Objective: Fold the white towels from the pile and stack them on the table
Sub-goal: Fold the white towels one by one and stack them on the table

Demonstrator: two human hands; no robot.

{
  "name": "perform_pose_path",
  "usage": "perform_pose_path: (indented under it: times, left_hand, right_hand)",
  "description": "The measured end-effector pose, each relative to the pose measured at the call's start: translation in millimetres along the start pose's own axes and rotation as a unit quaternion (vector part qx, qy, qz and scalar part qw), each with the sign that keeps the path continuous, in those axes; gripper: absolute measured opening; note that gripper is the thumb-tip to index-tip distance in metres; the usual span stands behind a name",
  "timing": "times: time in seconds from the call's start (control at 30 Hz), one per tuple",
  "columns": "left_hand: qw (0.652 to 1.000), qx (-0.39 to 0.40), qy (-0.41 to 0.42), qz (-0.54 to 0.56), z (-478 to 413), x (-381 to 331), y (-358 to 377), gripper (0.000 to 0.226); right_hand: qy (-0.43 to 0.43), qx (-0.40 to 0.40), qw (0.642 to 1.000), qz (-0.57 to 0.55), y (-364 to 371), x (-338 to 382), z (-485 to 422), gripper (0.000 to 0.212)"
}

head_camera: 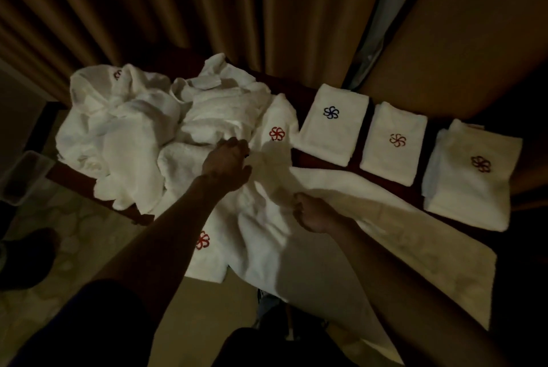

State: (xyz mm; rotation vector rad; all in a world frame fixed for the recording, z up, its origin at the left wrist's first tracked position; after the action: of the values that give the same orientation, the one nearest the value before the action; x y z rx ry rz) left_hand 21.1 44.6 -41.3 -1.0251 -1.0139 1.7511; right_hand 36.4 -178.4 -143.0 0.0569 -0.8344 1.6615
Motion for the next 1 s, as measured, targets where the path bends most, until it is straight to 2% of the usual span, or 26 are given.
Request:
perform_pose_path:
  times: [0.07, 0.17, 0.23, 0.33, 0.47, 0.53, 0.6, 0.73, 0.8, 0.87, 0.93, 1.0]
  left_hand:
    - [0.998, 0.023, 0.064, -0.003, -13, -16, 10, 0.050]
    - [0.987, 0.127, 0.098, -0.027, -31, -30, 38, 0.057]
    - [0.982, 0.163, 0.077, -0.058, -40, -31, 52, 0.053]
    - [0.972, 0.161, 0.030, -0.166, -49, -28, 57, 0.045]
    - [0.962, 0.175, 0.001, -0.212, -58, -21, 62, 0.046]
    - [0.958, 0.206, 0.000, -0.199, -61, -17, 69, 0.046]
    - [0.961, 0.194, -0.005, -0.195, -63, -14, 69, 0.039]
    - [0.971, 0.177, 0.002, -0.160, -68, -17, 66, 0.033]
    - [0.976, 0.191, -0.017, -0.100, -68, -20, 62, 0.034]
    - [0.984, 0.167, -0.027, -0.049, -70, -19, 56, 0.034]
    - [0.992, 0.127, -0.021, 0.002, -71, -15, 49, 0.034]
    - [0.991, 0.098, -0.051, 0.076, -70, -7, 40, 0.034]
  right_hand:
    - [-0.014, -0.042, 0.999, -0.008, -8, -3, -2, 0.062]
    - [-0.022, -0.072, 0.997, -0.007, -15, -6, -9, 0.069]
    - [-0.002, -0.054, 0.998, -0.009, -18, -9, -15, 0.070]
    - [0.010, -0.032, 0.999, 0.006, -22, -12, -22, 0.077]
    - [-0.002, -0.061, 0.997, -0.055, -26, -14, -19, 0.083]
    - [-0.019, -0.083, 0.994, -0.074, -27, -16, -18, 0.083]
    - [-0.012, -0.080, 0.992, -0.096, -29, -21, -21, 0.079]
    - [0.051, -0.065, 0.989, -0.124, -32, -29, -35, 0.062]
    - [0.052, -0.074, 0.993, -0.078, -33, -26, -34, 0.051]
    - [0.036, -0.103, 0.993, -0.043, -34, -24, -33, 0.046]
    - [0.056, -0.143, 0.986, -0.063, -40, -26, -28, 0.050]
    - [0.099, -0.157, 0.978, -0.096, -46, -31, -24, 0.055]
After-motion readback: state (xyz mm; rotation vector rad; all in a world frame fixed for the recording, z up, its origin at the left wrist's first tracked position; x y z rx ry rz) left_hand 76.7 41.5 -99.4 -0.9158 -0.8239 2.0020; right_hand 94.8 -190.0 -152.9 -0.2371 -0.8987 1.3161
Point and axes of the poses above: each hand's wrist, its own z-axis away from the middle knuckle, its own y-axis out of the palm, x = y × z, the point moved 6 cm from there along -z, towards the middle knuckle, and after that the axes turned 9 degrees about x, right-handed, at the moved point
